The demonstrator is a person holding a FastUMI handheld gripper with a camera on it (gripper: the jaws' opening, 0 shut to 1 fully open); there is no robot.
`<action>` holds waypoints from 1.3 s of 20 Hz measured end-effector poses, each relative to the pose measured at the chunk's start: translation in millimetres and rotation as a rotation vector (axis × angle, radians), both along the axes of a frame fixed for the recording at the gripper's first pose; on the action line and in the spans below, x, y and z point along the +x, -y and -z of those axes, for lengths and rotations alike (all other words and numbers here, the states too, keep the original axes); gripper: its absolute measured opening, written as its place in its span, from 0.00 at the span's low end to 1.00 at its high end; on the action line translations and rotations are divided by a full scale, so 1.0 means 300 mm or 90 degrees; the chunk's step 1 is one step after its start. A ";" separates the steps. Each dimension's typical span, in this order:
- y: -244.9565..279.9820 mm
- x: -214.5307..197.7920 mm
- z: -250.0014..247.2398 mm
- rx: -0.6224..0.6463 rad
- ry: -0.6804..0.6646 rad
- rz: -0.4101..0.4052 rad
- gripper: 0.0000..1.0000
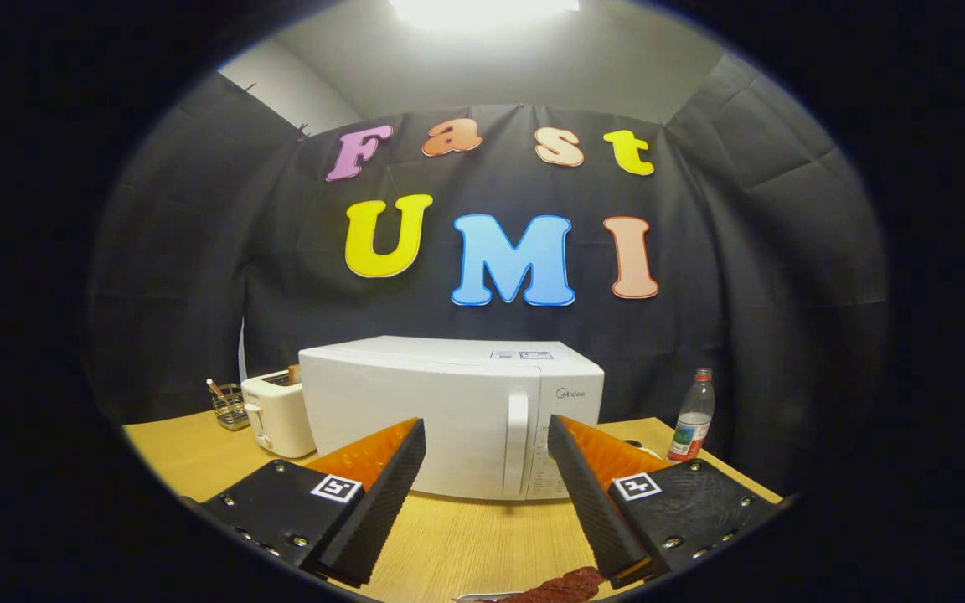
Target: Open the microwave, put the food inside, and close the microwave door.
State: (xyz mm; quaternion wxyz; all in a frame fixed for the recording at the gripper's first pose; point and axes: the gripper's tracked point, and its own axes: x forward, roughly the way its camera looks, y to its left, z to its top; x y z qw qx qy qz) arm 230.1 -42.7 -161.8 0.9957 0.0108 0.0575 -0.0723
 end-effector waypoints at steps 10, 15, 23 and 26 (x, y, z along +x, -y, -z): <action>0.077 0.293 0.167 -0.068 -0.034 0.044 0.93; 0.133 0.387 0.276 -0.043 -0.075 0.076 0.72; 0.141 0.382 0.305 0.065 -0.096 0.083 0.19; 0.128 0.364 0.302 0.086 -0.108 0.074 0.12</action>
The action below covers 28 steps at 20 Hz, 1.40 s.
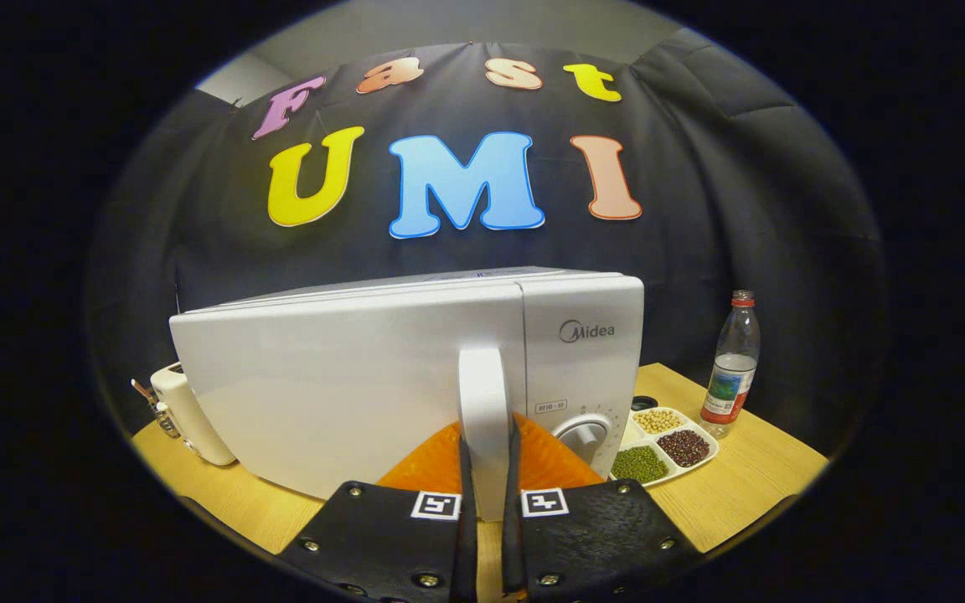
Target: Open the microwave, put the food inside, and close the microwave door.
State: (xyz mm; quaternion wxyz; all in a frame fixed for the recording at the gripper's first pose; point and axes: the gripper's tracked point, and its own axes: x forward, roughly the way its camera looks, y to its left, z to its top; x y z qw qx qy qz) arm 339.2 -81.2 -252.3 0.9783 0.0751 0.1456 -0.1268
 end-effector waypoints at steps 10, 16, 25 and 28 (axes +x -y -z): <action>-0.265 -0.372 -0.065 0.005 0.001 -0.121 0.12; -0.558 -0.577 -0.104 0.061 0.017 -0.205 0.11; -1.003 -0.716 -0.138 0.018 0.059 -0.212 0.11; -1.124 -0.723 -0.133 -0.014 0.069 -0.187 0.10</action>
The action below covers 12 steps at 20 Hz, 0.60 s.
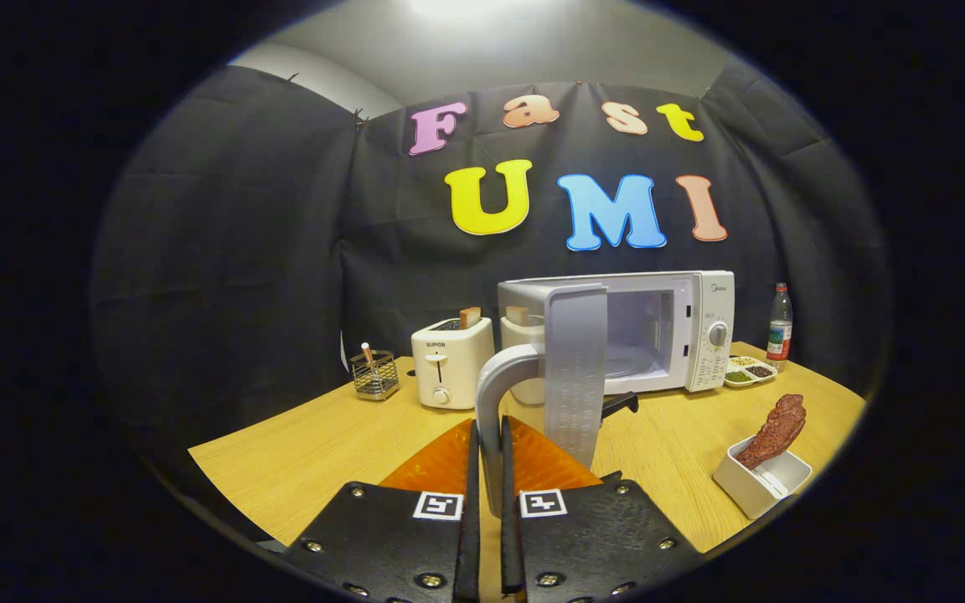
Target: Open the microwave, put the food inside, and close the microwave door.
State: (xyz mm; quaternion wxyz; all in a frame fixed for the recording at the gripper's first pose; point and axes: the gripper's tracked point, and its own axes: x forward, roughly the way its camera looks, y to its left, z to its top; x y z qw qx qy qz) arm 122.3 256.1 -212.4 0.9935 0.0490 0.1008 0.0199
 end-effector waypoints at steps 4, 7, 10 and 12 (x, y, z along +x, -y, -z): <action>-0.197 -0.002 0.041 -0.025 0.002 -0.006 0.10; -0.332 -0.009 0.085 -0.034 -0.011 -0.056 0.10; -0.410 -0.054 0.104 -0.029 -0.020 -0.113 0.11; -0.432 -0.118 0.071 -0.020 -0.008 -0.164 0.10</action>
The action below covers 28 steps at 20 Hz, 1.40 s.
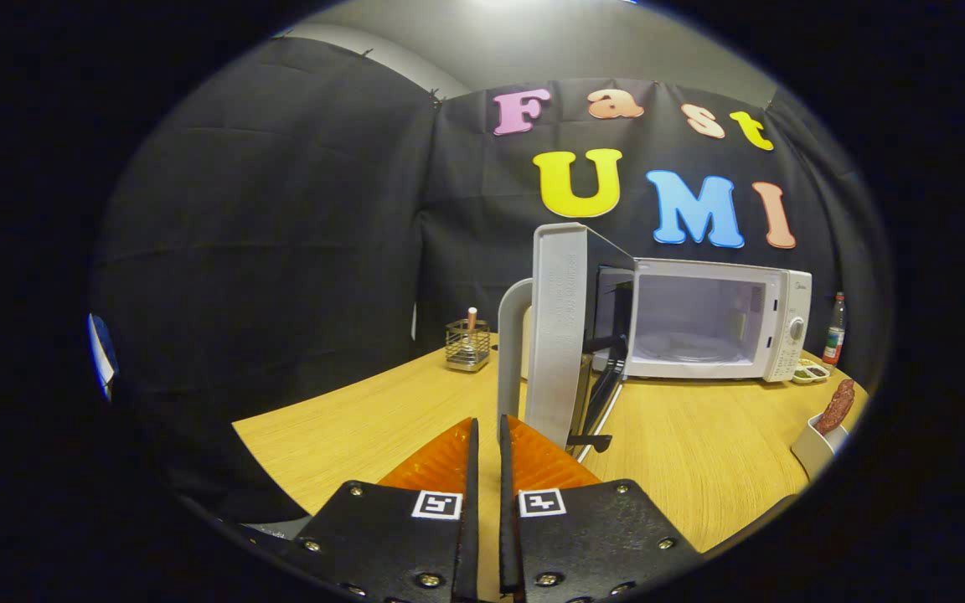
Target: Open the microwave, put the food inside, and close the microwave door.
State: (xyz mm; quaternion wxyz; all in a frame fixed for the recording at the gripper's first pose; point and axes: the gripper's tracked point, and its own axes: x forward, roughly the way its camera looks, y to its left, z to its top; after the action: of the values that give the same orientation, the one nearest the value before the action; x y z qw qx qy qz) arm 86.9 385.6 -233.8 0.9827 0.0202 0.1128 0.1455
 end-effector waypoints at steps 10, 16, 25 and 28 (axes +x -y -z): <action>0.444 -0.121 -0.106 -0.007 0.013 -0.042 0.80; 0.822 -0.111 -0.126 -0.005 0.021 0.072 0.99; 1.357 -0.104 -0.041 0.046 -0.015 0.234 0.99; 1.488 -0.072 0.033 0.103 -0.051 0.278 0.99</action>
State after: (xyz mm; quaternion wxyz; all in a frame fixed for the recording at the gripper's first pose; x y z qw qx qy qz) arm 65.3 -61.0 -243.7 0.9807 0.1287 0.1328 -0.0629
